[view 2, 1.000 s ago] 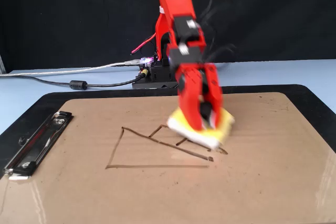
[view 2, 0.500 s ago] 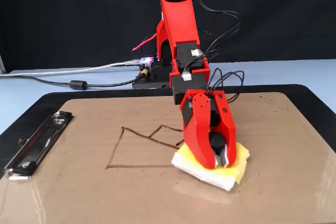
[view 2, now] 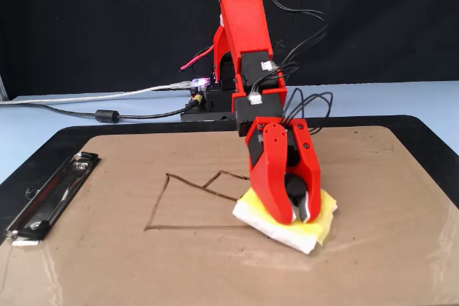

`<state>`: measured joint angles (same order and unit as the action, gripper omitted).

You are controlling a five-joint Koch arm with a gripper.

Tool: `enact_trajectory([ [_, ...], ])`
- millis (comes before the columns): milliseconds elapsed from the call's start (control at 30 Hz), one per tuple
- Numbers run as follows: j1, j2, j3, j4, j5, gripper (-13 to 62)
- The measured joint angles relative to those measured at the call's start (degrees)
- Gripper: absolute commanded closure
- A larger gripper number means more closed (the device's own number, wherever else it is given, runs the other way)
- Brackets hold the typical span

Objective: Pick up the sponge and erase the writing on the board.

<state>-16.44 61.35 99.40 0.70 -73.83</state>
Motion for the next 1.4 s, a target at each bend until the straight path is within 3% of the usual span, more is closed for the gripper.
enact_trajectory([
  [200,-4.04,24.87,26.02,0.44,-0.62,57.3],
  [433,-6.59,10.28,8.79,1.76,-2.99,57.3],
  [733,-5.54,24.87,25.84,1.67,-3.25,57.3],
  [967,3.69,9.40,9.84,0.70,-0.88,57.4],
  [1033,5.19,12.48,12.92,0.44,0.79,57.4],
  [1233,9.32,36.91,37.09,1.05,3.78,57.4],
  [1300,10.02,33.66,34.10,1.67,4.48,57.3],
  [1400,10.28,17.05,17.31,0.35,4.92,57.3],
])
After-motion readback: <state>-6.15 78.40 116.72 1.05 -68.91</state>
